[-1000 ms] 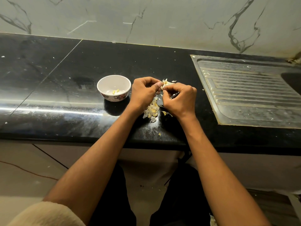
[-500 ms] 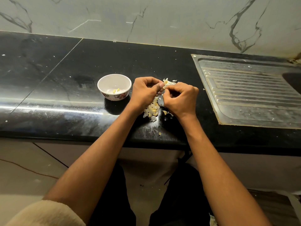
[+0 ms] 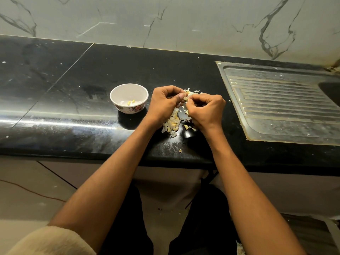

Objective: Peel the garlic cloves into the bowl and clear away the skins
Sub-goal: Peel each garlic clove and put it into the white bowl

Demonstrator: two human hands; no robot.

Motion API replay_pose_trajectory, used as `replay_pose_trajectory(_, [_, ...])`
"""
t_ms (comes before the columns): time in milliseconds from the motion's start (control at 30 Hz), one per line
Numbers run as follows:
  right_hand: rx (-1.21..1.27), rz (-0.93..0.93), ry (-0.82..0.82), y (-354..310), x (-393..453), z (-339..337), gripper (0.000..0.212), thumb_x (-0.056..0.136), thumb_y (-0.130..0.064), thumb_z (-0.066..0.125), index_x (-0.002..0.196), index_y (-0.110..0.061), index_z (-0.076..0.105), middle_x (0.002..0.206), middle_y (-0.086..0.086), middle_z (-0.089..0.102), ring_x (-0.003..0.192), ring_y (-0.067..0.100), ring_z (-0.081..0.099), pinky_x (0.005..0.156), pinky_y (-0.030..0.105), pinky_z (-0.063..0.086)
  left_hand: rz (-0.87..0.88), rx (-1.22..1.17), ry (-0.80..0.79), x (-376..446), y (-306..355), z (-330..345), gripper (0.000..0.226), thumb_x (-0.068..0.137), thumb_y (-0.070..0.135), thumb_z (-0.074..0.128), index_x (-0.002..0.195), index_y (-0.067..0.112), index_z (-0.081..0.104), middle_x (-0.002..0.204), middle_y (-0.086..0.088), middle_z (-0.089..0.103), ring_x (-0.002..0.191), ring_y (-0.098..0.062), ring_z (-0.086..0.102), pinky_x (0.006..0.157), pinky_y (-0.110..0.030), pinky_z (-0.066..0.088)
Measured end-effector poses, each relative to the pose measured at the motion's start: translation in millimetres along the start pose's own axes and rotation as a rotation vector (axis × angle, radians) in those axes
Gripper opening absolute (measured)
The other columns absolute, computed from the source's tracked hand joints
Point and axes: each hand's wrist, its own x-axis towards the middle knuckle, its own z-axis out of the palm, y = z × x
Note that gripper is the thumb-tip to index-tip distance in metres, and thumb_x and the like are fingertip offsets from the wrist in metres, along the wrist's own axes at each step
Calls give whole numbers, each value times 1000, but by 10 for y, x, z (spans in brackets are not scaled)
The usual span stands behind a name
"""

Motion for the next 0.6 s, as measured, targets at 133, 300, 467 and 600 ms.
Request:
replay_pose_trajectory(133, [61,76,-13,-22,1,-10,9,80,-9,75,77,-13,83,66,-5,74,56,14,71,55,40,60,-1,0,-14,6,4,-7,7,94,3,69,92,6,75,84,-8,73,75,-11,66,71,-27,54])
replay_pose_trajectory(300, [103,152,-2,-11,15,-11,8,81,-11,76,79,-13,83,68,-4,76,57,17,73,56,46,62,4,2,-17,7,5,-10,7,95,2,68,94,4,74,83,-4,73,73,-6,65,67,-22,51])
replay_pose_trajectory(467, [117,227,20,-15,35,-19,21,81,-7,73,71,-25,78,66,-3,75,58,20,73,56,50,62,9,11,-7,0,6,-7,13,93,0,69,94,11,76,88,-7,76,78,-11,67,70,-24,53])
replay_pose_trajectory(600, [121,273,8,-14,45,-27,27,83,-9,72,67,-31,74,67,-3,74,61,24,72,59,53,62,19,7,23,-3,8,-3,14,90,-1,72,94,10,78,91,-11,77,79,-13,69,71,-21,53])
